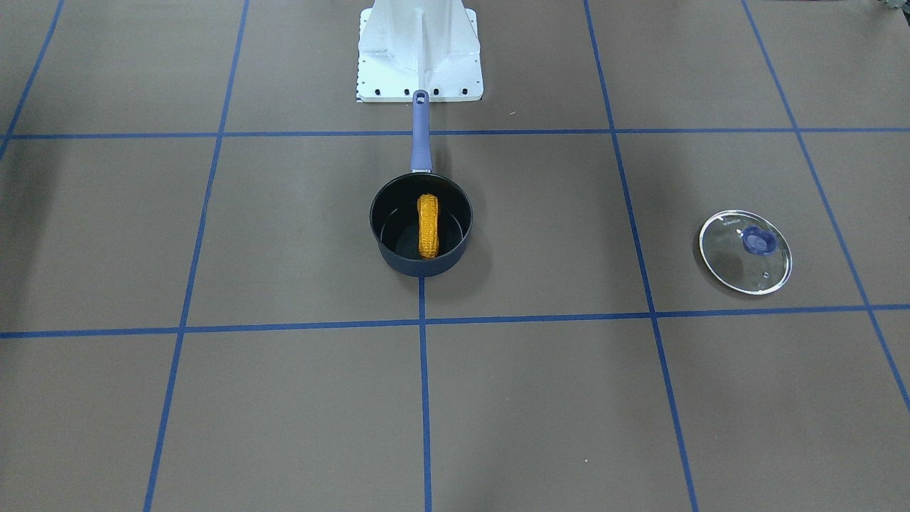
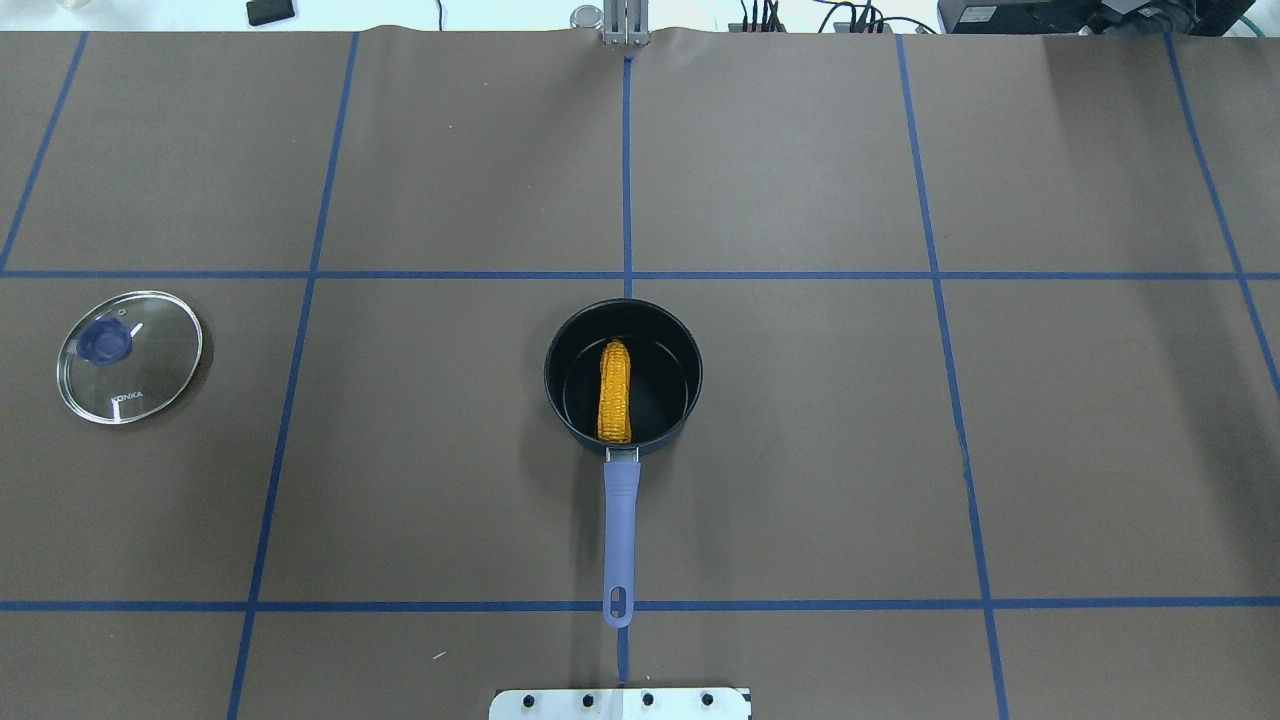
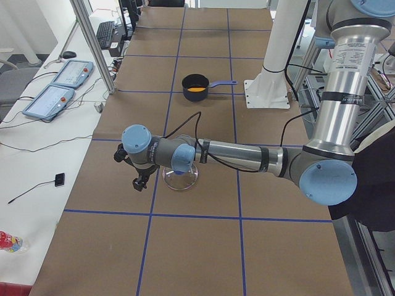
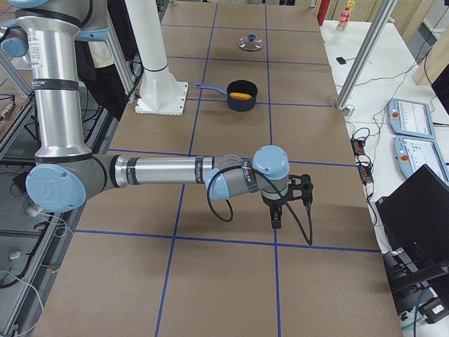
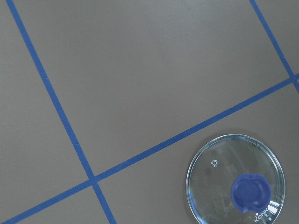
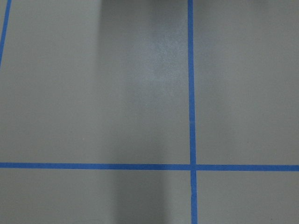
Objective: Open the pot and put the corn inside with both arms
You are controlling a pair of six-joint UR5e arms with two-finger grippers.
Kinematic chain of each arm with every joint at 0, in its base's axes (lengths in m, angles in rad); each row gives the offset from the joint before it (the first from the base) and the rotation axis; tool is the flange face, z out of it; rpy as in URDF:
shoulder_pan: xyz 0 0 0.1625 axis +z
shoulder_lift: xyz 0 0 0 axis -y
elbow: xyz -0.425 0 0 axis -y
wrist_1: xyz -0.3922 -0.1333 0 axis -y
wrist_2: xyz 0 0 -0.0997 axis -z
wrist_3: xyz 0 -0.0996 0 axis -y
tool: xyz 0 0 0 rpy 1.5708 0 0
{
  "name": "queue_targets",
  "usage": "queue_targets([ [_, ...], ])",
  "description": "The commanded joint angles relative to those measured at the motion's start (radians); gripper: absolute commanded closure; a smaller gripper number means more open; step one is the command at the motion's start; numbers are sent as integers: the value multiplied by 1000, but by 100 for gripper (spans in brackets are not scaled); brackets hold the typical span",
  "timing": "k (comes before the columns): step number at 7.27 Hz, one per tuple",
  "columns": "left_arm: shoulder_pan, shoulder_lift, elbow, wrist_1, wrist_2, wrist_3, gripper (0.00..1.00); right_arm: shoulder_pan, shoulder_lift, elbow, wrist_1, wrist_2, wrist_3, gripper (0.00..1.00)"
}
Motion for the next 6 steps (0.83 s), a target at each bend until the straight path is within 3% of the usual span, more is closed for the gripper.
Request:
queue_targets([
  [1,-4,-10,-1,1,0,-7,2,2,14,-14,-10,-1,5,0],
  [6,-4,-5,-2,1,0,-7,2,2,2,-14,-4,2,5,0],
])
